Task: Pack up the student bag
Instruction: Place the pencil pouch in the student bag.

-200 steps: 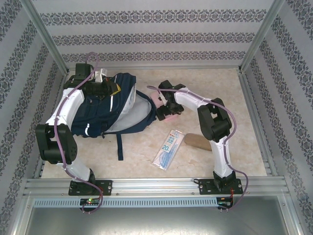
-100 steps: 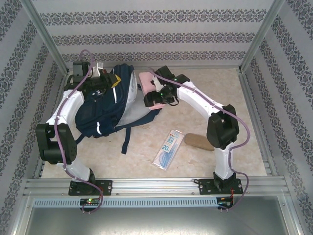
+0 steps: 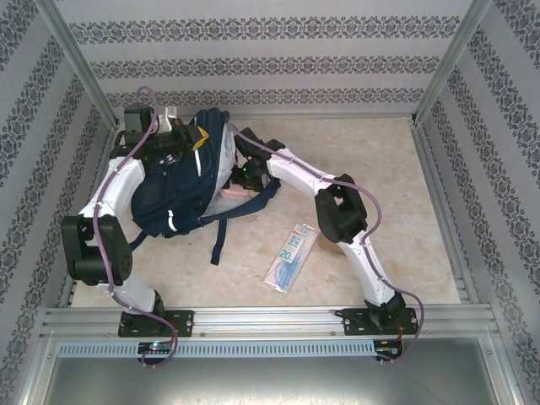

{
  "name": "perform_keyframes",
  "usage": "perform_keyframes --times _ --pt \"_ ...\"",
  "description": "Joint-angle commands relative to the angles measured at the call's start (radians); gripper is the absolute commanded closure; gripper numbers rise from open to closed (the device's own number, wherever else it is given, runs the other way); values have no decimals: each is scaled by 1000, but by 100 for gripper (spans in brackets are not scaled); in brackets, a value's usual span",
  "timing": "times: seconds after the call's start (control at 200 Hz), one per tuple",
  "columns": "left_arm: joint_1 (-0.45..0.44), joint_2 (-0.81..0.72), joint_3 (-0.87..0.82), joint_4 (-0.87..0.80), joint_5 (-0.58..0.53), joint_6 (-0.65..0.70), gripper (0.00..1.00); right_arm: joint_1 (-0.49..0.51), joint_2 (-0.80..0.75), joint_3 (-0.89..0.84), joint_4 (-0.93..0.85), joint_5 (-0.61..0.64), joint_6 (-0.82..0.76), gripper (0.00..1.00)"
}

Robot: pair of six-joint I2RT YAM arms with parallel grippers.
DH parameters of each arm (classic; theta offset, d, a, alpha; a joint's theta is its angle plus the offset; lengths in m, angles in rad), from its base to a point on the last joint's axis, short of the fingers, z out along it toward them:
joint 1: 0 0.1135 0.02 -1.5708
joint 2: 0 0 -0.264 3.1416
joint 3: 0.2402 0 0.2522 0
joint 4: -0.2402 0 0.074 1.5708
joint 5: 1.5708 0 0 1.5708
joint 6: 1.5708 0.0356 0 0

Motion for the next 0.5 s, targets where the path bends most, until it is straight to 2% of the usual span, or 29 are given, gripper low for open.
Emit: perform_keyframes --times 0.0,0.055,0.07,0.085,0.31,0.495 --pt "-2 -70 13 112 80 2 100 21 52 111 36 -66 66 19" --pt "-3 -69 14 105 79 9 100 20 70 130 35 -90 75 10" --pt "-3 -69 16 101 78 10 100 21 71 130 34 -95 77 4" --pt "-3 -68 17 98 79 13 100 21 71 128 33 -97 79 2" --pt "-2 -54 21 77 78 33 100 6 -11 11 100 -97 71 2" --pt "-3 -33 32 61 81 44 100 -14 -31 0 94 -101 69 2"
